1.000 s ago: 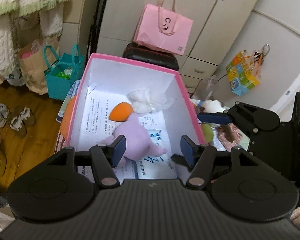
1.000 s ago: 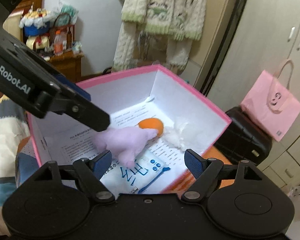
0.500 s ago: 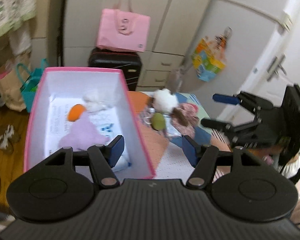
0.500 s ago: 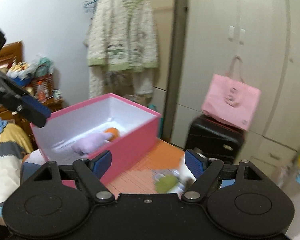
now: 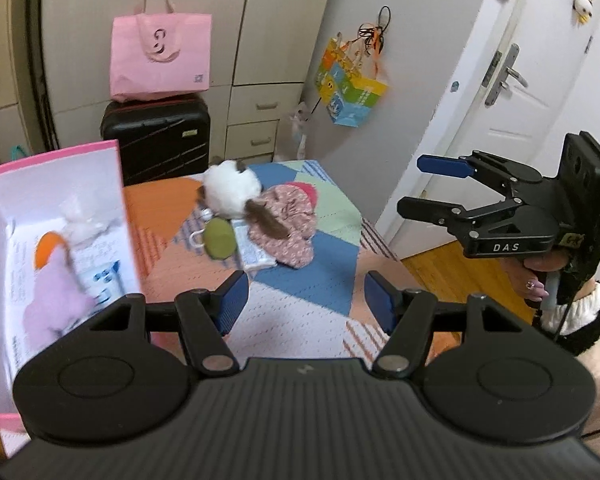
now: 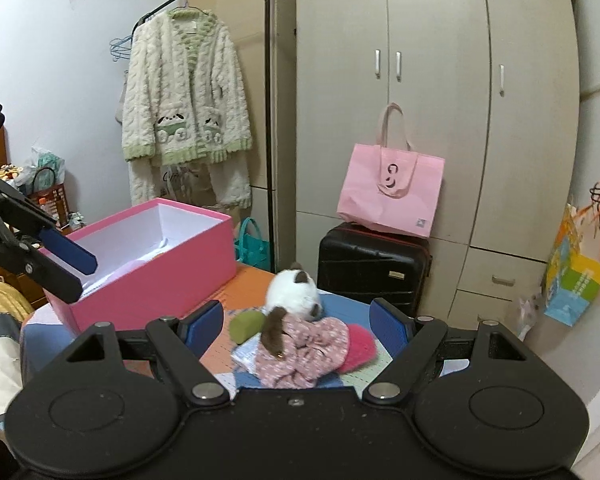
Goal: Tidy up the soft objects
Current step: 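Move the left gripper to the pink floral scrunchie while the right gripper approaches the pink pompom, then grasp the floral scrunchie with the left gripper while the right gripper grasps the pink pompom, then carry the scrunchie and pompom with both grippers over the pink box, then open both grippers to drop the scrunchie and pompom into the box, then move the left gripper to the green sponge while the right gripper approaches the white soap bar, then grasp the green sponge with the left gripper while the right gripper grasps the soap bar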
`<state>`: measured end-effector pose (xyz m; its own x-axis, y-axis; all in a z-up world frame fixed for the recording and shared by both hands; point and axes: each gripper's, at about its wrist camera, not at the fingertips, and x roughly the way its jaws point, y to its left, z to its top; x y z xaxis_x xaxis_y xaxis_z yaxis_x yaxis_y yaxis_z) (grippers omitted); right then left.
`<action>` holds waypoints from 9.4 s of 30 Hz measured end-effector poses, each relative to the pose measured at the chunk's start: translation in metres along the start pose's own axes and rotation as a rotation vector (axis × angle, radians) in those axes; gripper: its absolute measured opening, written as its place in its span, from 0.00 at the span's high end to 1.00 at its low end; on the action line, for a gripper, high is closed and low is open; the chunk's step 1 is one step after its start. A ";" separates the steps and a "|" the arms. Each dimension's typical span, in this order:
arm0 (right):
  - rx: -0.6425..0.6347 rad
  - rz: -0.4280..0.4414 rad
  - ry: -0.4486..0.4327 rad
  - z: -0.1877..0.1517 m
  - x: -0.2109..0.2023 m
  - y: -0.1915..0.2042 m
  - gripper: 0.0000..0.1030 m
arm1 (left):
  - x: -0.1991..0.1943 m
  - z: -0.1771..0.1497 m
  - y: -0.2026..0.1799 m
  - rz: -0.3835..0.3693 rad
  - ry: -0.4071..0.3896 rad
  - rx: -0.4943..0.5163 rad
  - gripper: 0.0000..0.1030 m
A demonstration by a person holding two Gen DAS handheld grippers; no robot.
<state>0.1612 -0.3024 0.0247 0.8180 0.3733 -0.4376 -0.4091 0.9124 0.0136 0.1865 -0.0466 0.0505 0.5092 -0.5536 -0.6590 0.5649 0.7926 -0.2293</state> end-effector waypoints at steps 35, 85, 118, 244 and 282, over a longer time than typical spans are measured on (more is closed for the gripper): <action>0.278 0.015 0.106 -0.041 0.158 -0.105 0.59 | 0.216 0.029 -0.004 0.148 -0.136 0.051 0.33; 0.205 -0.037 0.148 -0.090 0.097 -0.058 0.73 | 0.183 -0.019 -0.036 0.246 -0.219 0.104 0.81; -0.015 0.078 0.165 -0.068 0.000 0.072 0.73 | 0.075 -0.084 -0.008 0.023 0.049 -0.090 0.81; -0.208 0.155 0.208 -0.055 0.152 0.024 0.29 | 0.174 0.016 0.041 0.383 -0.009 -0.133 0.63; -0.163 0.290 0.269 -0.057 0.187 0.014 0.15 | 0.180 -0.005 0.037 0.401 -0.061 -0.089 0.67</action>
<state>0.2856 -0.2297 -0.1086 0.5341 0.5339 -0.6555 -0.6828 0.7297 0.0380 0.2953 -0.1158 -0.0803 0.7164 -0.2080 -0.6659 0.2569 0.9661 -0.0253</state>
